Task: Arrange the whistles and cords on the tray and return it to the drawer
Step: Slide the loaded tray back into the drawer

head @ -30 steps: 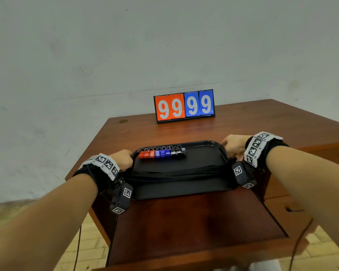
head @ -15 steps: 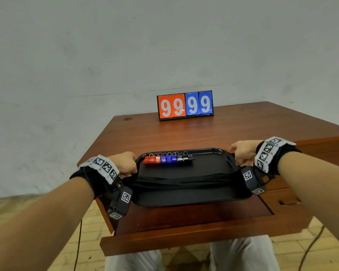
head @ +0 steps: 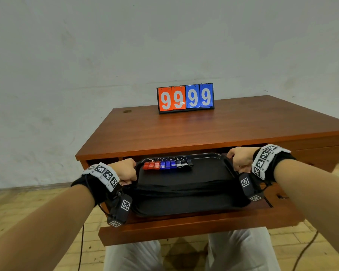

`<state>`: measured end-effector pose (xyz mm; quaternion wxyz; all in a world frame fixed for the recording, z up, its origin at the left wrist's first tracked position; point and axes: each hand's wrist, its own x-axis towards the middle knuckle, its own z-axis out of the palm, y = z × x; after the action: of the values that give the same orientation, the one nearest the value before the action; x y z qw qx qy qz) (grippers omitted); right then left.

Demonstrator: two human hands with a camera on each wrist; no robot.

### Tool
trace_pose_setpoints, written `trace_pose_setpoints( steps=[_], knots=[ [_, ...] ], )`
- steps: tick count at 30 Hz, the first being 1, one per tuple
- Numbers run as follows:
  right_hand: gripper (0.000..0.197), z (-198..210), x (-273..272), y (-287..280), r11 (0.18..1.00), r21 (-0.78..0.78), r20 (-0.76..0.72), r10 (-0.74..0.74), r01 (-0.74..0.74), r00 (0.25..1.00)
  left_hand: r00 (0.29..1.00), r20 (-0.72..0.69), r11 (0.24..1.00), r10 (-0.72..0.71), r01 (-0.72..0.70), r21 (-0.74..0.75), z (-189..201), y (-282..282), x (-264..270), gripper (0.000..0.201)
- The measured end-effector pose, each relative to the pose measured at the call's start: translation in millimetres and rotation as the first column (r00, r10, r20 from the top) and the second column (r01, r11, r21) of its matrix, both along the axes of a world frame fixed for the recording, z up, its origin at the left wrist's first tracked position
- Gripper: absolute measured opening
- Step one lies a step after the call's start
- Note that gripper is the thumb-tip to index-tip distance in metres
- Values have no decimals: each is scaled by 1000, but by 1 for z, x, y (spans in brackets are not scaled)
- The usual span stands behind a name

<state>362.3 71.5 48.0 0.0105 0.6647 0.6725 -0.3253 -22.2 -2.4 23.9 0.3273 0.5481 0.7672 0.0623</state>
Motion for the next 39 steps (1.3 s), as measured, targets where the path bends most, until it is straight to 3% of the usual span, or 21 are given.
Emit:
trace_pose_setpoints(
  steps=[9, 12, 35, 39],
  knots=[
    [67, -33, -6, 12, 999, 9, -6, -33, 33, 999, 999, -13, 998, 44, -44, 40, -33, 9, -2, 67],
    [68, -40, -9, 15, 999, -9, 12, -36, 36, 999, 998, -28, 998, 55, -54, 35, -41, 13, -3, 71],
    [63, -49, -15, 26, 997, -30, 2, -66, 66, 998, 997, -25, 996, 79, -80, -46, -43, 17, -2, 69],
    [58, -41, -16, 20, 997, -12, -36, -76, 76, 996, 996, -70, 999, 49, -50, -18, -26, 8, 5, 47]
  ],
)
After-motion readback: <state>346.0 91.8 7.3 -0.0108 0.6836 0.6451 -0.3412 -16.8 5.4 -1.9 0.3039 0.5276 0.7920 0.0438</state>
